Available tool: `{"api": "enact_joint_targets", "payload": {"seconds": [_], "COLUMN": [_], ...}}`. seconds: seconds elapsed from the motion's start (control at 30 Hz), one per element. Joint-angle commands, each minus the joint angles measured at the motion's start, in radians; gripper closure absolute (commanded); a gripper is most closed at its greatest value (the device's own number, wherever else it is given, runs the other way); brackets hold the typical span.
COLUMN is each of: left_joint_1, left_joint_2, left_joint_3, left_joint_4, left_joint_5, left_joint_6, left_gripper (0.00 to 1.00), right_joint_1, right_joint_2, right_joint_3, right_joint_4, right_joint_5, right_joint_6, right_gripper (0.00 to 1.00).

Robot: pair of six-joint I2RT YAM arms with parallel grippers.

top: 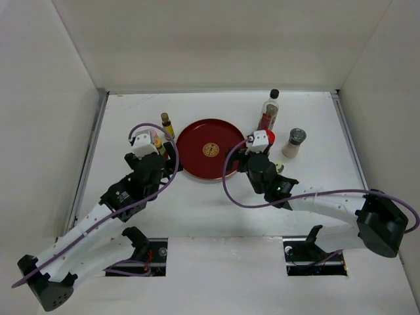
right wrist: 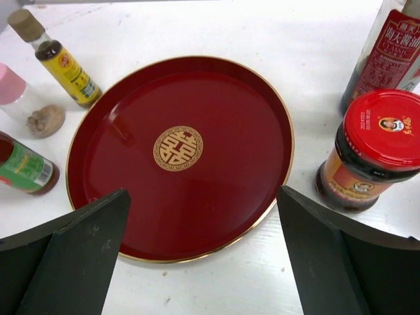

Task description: Organize the condiment bottles

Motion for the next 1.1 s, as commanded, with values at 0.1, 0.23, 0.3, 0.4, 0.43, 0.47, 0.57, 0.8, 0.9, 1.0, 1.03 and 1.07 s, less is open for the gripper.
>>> {"api": "enact_joint_targets", "payload": {"seconds": [0.1,0.23,0.3,0.4,0.43,0.47,0.57,0.8,0.9,1.0,1.03,1.07], "left_joint_1": [0.068,0.108,0.110,0.108,0.110,0.114,0.117,0.128,0.137,0.162,0.176,0.185], "left_joint_2": [-0.087,-0.144,-0.132,-0.137,-0.137,-0.134,-0.115,0.006,0.079,0.135,0.150,0.162], "left_joint_3": [-0.066,-0.093,-0.080,-0.081,-0.081,-0.080,-0.083,-0.072,-0.052,-0.041,-0.040,-0.040], "left_joint_4": [-0.016,0.034,0.025,0.039,0.050,0.066,0.137,0.217,0.243,0.263,0.275,0.290], "left_joint_5": [0.018,0.000,-0.016,-0.072,-0.088,-0.097,-0.092,-0.051,-0.031,-0.048,-0.054,-0.059], "left_joint_6": [0.001,0.057,0.076,0.092,0.103,0.113,0.149,0.198,0.210,0.219,0.224,0.224], "left_gripper": [0.00,0.00,0.00,0.00,0.00,0.00,0.02,0.45,0.30,0.28,0.29,0.29], "right_joint_1": [0.053,0.081,0.081,0.081,0.081,0.073,0.053,0.048,0.045,0.045,0.045,0.045], "right_joint_2": [-0.002,-0.008,-0.019,-0.054,-0.065,-0.076,-0.093,-0.133,-0.136,-0.113,-0.104,-0.096], "right_joint_3": [-0.016,-0.029,-0.032,-0.038,-0.041,-0.047,-0.052,-0.066,-0.075,-0.070,-0.067,-0.066], "right_joint_4": [0.166,0.215,0.214,0.197,0.192,0.191,0.169,0.177,0.188,0.188,0.188,0.188], "right_joint_5": [0.006,-0.001,-0.009,-0.004,-0.006,-0.009,-0.009,-0.011,-0.043,-0.055,-0.055,-0.055], "right_joint_6": [-0.058,-0.087,-0.080,-0.077,-0.073,-0.066,-0.032,-0.024,-0.026,-0.024,-0.024,-0.024], "right_gripper": [0.00,0.13,0.44,0.74,0.81,0.87,0.93,0.54,0.37,0.31,0.31,0.31]}}
